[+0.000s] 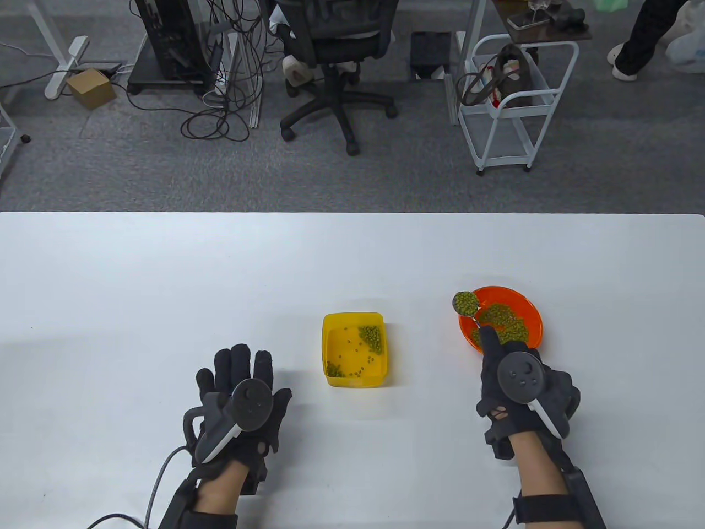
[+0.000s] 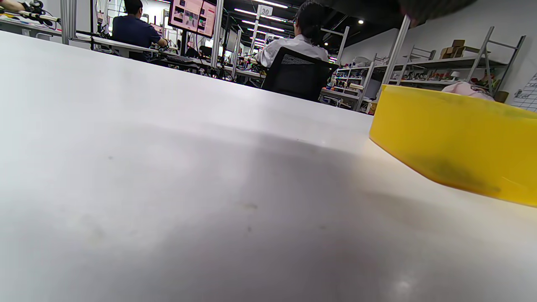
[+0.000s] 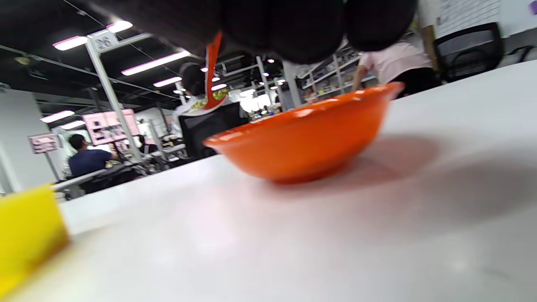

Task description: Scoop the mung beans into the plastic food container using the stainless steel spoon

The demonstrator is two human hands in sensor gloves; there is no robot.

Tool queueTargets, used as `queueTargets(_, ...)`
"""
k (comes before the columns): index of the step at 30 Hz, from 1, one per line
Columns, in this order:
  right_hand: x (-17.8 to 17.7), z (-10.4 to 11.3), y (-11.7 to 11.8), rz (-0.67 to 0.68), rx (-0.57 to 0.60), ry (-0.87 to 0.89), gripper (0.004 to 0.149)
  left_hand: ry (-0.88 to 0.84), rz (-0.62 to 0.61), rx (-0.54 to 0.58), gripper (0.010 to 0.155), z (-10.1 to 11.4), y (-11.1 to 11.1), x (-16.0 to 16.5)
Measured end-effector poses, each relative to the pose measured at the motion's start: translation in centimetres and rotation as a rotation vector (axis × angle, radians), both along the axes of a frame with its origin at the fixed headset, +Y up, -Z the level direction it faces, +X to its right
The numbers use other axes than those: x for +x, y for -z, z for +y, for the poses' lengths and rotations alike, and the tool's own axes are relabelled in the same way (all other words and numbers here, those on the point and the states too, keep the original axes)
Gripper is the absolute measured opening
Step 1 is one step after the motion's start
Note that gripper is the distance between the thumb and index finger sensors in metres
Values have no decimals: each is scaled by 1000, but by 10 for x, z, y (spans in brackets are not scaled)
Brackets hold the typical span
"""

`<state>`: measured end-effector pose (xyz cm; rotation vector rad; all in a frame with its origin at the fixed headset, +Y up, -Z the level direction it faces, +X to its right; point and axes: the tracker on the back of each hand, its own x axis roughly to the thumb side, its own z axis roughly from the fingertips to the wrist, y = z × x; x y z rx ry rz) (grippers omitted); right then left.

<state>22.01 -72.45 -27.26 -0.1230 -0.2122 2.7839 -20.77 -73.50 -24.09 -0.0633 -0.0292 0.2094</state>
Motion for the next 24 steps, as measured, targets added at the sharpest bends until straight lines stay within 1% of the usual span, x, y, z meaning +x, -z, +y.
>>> queueTargets(2, -11, 4, -1, 34, 13, -2, 47, 3, 0, -2, 77, 0, 0, 0)
queueTargets(5, -37, 9, -5, 121, 35, -34, 47, 5, 1, -3, 77, 0, 0, 0)
queueTargets(7, -54, 9, -8, 173, 42, -54, 47, 4, 1, -3, 77, 0, 0, 0)
queueTargets(12, -93, 4, -15, 295, 12, -45, 47, 8, 2, -7, 77, 0, 0, 1)
queueTargets(15, -107, 1, -17, 345, -13, -48, 46, 6, 0, -9, 77, 0, 0, 1)
queueTargets(18, -116, -7, -18, 407, -68, -44, 46, 3, 1, -7, 77, 0, 1, 0)
queueTargets(21, -121, -12, -18, 427, -88, -83, 46, 4, 1, -7, 77, 0, 1, 0)
queueTargets(24, -123, -13, -16, 436, -107, -77, 46, 6, 0, -9, 77, -1, 1, 0)
